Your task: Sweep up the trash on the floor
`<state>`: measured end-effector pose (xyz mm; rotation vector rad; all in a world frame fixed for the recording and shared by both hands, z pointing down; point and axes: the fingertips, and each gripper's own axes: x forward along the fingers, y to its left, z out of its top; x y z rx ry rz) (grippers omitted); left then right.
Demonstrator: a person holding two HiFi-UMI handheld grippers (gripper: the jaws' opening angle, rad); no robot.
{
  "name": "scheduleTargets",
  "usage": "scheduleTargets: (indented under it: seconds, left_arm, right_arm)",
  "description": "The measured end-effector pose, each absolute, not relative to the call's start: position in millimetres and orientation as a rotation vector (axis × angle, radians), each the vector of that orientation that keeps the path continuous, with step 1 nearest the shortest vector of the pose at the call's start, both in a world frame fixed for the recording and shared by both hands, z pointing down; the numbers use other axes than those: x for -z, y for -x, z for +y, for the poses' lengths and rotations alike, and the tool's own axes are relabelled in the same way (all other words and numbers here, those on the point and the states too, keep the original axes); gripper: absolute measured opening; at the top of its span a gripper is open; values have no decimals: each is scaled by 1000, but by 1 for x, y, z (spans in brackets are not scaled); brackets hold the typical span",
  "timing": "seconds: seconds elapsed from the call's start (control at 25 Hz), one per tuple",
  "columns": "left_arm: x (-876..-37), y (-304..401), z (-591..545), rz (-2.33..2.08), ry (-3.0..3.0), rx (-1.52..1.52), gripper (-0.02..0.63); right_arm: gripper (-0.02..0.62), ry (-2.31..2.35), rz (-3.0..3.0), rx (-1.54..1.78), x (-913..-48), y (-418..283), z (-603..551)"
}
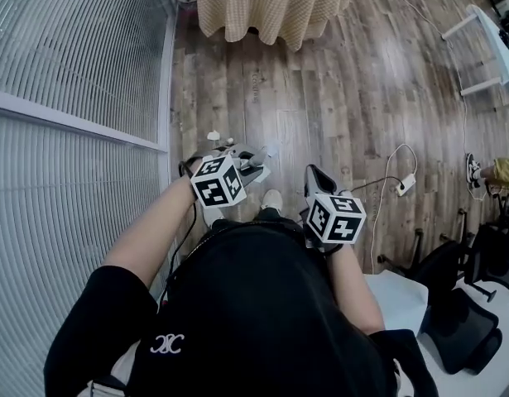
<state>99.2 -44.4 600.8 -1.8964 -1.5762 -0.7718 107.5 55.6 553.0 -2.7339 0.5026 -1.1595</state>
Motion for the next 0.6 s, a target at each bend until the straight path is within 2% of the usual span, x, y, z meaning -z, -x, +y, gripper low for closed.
scheduleTargets:
  seconds: [0.6]
  left_arm:
    - [-594, -123, 67, -1656, 1752, 690, 80]
  right_arm:
    - [14, 2661, 316, 1077, -567, -127, 162]
